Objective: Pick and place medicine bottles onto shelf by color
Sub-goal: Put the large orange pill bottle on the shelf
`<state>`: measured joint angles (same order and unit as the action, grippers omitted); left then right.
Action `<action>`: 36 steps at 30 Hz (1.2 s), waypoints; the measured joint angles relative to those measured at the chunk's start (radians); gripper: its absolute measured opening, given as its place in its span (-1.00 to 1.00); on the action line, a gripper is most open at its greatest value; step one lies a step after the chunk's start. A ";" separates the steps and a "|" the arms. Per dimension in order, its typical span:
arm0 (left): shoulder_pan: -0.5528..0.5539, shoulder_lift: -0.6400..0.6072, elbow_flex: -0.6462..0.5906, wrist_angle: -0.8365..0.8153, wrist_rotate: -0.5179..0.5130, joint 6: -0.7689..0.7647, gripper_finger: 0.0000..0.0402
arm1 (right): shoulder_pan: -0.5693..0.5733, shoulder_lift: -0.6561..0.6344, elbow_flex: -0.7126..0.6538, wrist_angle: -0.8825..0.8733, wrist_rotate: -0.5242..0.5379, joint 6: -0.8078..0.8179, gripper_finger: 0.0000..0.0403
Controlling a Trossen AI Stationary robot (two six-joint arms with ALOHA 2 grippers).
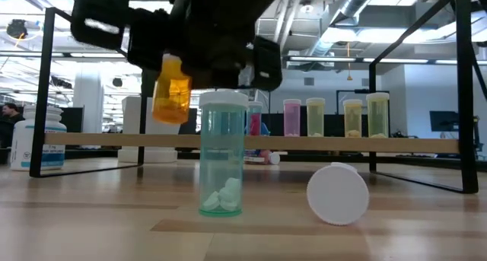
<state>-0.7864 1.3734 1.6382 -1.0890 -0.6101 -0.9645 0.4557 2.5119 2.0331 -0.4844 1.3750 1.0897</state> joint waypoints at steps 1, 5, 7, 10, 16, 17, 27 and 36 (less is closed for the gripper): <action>0.000 -0.002 0.000 -0.008 -0.001 -0.003 0.40 | -0.002 0.006 0.000 0.006 0.000 0.000 -0.01; 0.000 -0.001 0.000 -0.035 -0.002 -0.005 0.40 | -0.019 0.030 0.000 0.013 0.000 -0.002 -0.01; 0.000 -0.001 0.000 -0.043 0.001 -0.006 0.40 | -0.028 0.031 0.000 0.019 -0.006 -0.001 -0.01; 0.000 -0.001 0.000 -0.053 0.000 -0.006 0.40 | -0.040 0.030 0.000 0.024 -0.014 0.001 -0.01; 0.000 -0.001 0.000 -0.058 -0.001 -0.006 0.40 | -0.071 0.027 0.001 0.036 -0.115 0.001 -0.01; 0.000 -0.001 0.000 -0.064 0.001 -0.006 0.40 | -0.075 0.025 0.002 0.041 -0.142 0.000 -0.01; 0.000 0.000 0.000 -0.090 0.002 -0.007 0.40 | -0.078 0.023 0.001 0.197 -0.212 -0.215 -0.01; 0.000 0.000 0.000 -0.108 0.000 -0.021 0.40 | -0.077 0.025 0.001 0.241 -0.219 -0.346 0.00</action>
<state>-0.7864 1.3735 1.6382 -1.1971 -0.6102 -0.9858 0.3789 2.5370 2.0338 -0.2436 1.1561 0.7439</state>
